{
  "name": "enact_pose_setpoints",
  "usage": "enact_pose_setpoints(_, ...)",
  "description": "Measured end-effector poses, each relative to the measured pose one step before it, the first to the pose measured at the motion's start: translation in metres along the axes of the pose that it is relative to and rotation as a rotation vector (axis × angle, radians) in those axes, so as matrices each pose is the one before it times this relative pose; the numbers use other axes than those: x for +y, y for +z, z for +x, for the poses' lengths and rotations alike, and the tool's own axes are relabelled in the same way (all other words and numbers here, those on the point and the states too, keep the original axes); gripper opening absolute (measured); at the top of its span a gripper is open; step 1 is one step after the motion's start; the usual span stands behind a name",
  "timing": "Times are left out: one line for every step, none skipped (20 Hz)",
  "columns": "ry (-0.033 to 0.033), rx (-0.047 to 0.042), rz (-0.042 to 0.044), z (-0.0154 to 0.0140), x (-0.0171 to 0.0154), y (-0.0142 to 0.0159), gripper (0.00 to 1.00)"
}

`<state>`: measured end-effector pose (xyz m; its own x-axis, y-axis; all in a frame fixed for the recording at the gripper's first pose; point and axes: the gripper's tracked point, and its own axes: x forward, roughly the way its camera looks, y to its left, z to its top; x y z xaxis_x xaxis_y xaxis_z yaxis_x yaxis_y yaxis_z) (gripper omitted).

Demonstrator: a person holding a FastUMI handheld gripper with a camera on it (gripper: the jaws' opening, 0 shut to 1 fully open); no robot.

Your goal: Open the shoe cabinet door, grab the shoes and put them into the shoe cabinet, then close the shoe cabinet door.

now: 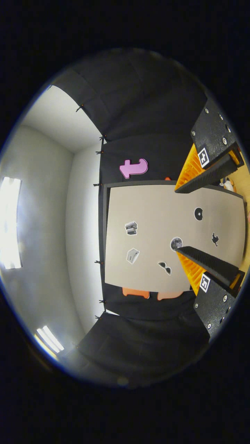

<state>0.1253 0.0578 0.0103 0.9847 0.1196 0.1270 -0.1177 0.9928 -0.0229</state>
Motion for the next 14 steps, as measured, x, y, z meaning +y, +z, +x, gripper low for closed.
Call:
enact_pose_setpoints(-0.00432,-0.00724,-0.00966,0.00180,0.00137,0.00188,0.95)
enact_pose_setpoints(0.00257,-0.00996,-0.01344,0.00221,0.00227,0.00249,0.95)
enact_pose_setpoints(0.00835,-0.01167,-0.01277,-0.00144,0.00321,0.00295,0.95)
enact_pose_setpoints(0.01179,-0.00927,-0.01016,-0.00249,0.00432,0.00291,0.95)
enact_pose_setpoints(0.01317,-0.00418,-0.00686,-0.00267,0.00445,0.00194,0.95)
enact_pose_setpoints(0.01151,-0.00035,-0.00668,-0.00110,0.00256,0.00158,0.95)
enact_pose_setpoints(0.00776,0.00221,-0.00647,-0.00199,0.00132,0.00075,0.95)
enact_pose_setpoints(0.00471,-0.00056,-0.00473,-0.00007,0.00164,0.00074,0.95)
enact_pose_setpoints(0.00273,0.00071,-0.00179,-0.00132,0.00128,-0.00007,0.95)
enact_pose_setpoints(0.00224,0.00434,0.00075,0.00024,0.00207,-0.00155,0.95)
enact_pose_setpoints(-0.00487,0.00601,0.00552,-0.00065,-0.00015,-0.00258,0.95)
enact_pose_setpoints(-0.00744,0.00751,0.00893,-0.00016,-0.00179,-0.00234,0.95)
enact_pose_setpoints(-0.00746,0.01014,0.01086,-0.00030,-0.00265,-0.00235,0.95)
enact_pose_setpoints(-0.00566,0.01164,0.01021,-0.00081,-0.00316,-0.00224,0.95)
